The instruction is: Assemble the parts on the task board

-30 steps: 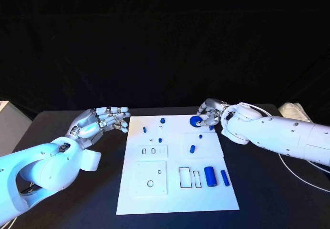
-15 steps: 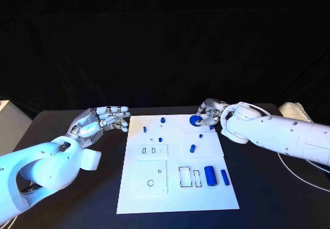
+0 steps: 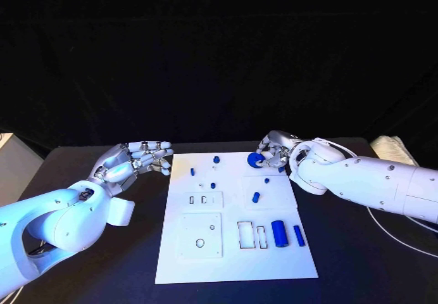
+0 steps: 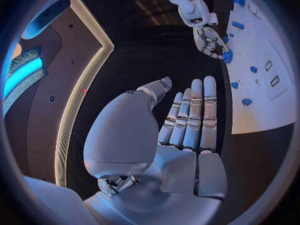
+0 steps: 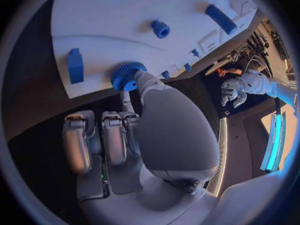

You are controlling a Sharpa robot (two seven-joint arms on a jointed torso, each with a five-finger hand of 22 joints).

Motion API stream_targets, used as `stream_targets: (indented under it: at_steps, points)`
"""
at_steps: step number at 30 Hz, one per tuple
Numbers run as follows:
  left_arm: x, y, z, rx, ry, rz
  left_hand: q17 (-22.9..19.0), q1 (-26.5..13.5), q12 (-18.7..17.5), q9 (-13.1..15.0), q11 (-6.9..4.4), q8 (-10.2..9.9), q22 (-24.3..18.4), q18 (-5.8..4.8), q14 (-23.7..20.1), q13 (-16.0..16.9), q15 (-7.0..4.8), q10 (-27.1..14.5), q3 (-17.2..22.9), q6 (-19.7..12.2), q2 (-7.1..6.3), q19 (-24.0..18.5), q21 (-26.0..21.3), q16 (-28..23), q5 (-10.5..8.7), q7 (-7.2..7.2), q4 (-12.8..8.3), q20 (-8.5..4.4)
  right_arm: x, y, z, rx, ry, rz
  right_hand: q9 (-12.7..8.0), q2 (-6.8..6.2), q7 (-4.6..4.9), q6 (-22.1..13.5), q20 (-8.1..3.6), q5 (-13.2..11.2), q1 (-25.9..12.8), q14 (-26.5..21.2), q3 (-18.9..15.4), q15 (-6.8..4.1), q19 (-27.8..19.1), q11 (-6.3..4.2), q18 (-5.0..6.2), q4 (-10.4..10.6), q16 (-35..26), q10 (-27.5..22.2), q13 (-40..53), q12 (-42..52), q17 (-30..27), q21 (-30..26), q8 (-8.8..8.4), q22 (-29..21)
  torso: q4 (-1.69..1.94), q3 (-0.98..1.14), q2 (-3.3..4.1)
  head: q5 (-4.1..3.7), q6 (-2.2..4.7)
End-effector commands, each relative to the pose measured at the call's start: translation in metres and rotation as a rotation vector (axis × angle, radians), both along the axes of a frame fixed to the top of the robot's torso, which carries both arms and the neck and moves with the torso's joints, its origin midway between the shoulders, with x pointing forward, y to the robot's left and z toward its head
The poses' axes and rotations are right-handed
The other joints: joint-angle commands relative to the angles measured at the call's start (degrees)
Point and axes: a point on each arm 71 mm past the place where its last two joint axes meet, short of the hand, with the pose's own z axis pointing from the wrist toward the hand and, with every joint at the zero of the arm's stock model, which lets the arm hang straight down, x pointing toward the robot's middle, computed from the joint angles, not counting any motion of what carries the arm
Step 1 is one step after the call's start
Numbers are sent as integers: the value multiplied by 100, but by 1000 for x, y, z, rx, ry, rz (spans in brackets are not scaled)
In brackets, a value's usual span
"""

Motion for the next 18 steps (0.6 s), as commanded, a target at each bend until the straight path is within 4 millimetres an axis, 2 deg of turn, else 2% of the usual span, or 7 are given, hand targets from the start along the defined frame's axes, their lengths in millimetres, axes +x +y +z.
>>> stream_targets:
  at_steps: [1, 6, 10, 18]
  points:
    - [-1, -2, 1, -4, -6, -23, 9, -36, -9, -10, -12, -23, 11, 73, -23, 3, -9, -45, 41, 19, 35, -44, 39, 30, -20, -8, 6, -8, -6, 11, 9, -20, -116, 36, -3, 35, -96, 121, -36, -52, -99, 566, 52, -49, 590, -42, -82, 2, 19, 586, 1508, 22, 1304, 20, -14, 1505, -4, -4, -3, 12, 7]
    - [-1, -2, 1, -4, -5, -24, 9, -36, -9, -10, -12, -23, 11, 73, -23, 3, -9, -45, 41, 19, 35, -44, 39, 30, -20, -8, 6, -8, -16, 32, 15, -37, -169, 95, -9, 12, -100, 141, -42, -84, -152, 571, 76, -54, 590, -46, -82, 8, 26, 586, 1508, 22, 1329, 20, -17, 1505, 0, -9, -1, 9, 18]
    - [-1, -2, 1, -4, -4, -26, 9, -36, -9, -10, -12, -23, 11, 73, -23, 3, -9, -45, 41, 19, 35, -44, 39, 30, -20, -8, 6, -8, -25, 60, 18, -55, -199, 165, -19, -12, -101, 150, -46, -107, -235, 570, 91, -57, 590, -47, -82, 20, 23, 586, 1508, 22, 1320, 20, -29, 1505, 15, -17, -6, 9, 27]
    - [-1, -3, 1, -4, -3, -29, 8, -33, -9, -10, -12, -23, 14, 73, -25, 3, -10, -45, 45, 20, 37, -48, 45, 33, -19, -10, 3, -8, -32, 102, 16, -95, -227, 250, -24, -30, -102, 151, -48, -129, -269, 569, 95, -60, 590, -47, -82, 17, 23, 586, 1508, 22, 1318, 20, -36, 1505, 19, -19, 1, 32, 20]
